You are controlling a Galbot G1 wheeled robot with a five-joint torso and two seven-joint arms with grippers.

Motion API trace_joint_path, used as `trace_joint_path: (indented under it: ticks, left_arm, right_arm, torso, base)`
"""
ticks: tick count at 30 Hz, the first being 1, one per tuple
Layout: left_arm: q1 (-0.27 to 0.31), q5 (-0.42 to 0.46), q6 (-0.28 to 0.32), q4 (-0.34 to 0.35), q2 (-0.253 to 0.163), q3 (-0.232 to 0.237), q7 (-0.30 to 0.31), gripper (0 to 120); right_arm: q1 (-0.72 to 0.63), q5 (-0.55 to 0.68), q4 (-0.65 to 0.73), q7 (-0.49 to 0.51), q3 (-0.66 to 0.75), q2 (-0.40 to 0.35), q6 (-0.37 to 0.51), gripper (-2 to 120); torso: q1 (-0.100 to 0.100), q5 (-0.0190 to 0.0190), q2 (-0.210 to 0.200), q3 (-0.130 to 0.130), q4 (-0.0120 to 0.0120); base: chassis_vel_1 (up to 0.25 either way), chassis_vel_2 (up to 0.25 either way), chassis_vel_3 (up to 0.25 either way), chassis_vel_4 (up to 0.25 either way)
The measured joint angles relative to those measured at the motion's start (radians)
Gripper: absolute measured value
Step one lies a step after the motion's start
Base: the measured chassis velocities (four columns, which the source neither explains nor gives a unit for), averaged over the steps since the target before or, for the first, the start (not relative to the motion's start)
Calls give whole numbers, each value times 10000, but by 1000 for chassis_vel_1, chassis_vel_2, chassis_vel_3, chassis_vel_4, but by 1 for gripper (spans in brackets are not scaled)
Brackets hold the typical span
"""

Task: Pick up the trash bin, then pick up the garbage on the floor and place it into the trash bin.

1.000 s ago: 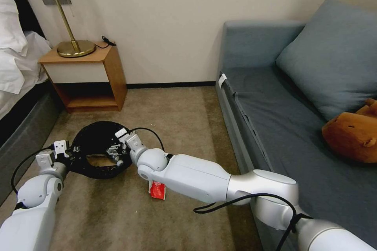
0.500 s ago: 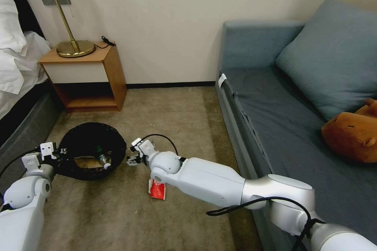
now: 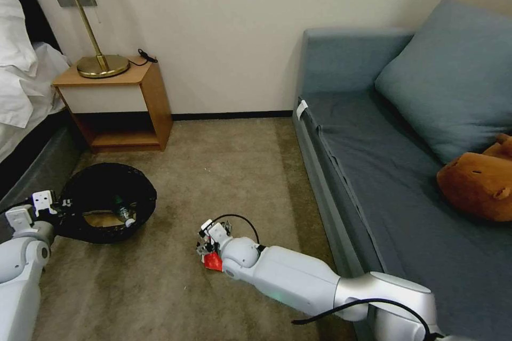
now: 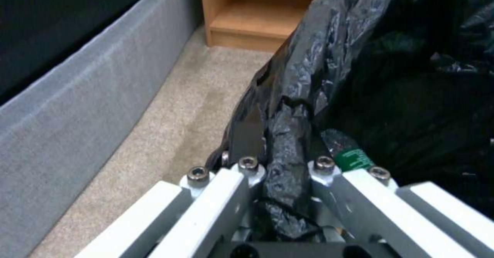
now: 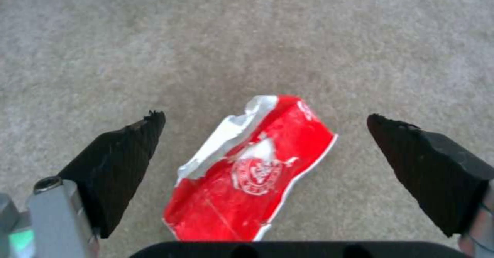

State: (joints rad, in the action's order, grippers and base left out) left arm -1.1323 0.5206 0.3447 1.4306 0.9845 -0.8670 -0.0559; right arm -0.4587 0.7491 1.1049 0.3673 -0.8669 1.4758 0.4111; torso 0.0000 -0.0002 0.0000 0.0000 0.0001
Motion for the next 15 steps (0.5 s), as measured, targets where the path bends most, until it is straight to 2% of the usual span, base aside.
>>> trace_joint_path:
  ticks: [6,15]
  left_arm:
    - [-187,4,249,592,230,-159,98,3]
    - [-264,73,286,876,534,-231,217,3]
  right_arm:
    - [5,234,-191,-65,-561,91,-432,100]
    - [102,734,-767,-152,-1294,379,-1042,100]
  torso:
    - [0,1,0,0,-2]
    - [0,0,0,0,-1]
  base:
    - [0,0,0,0]
    - [0,0,0,0]
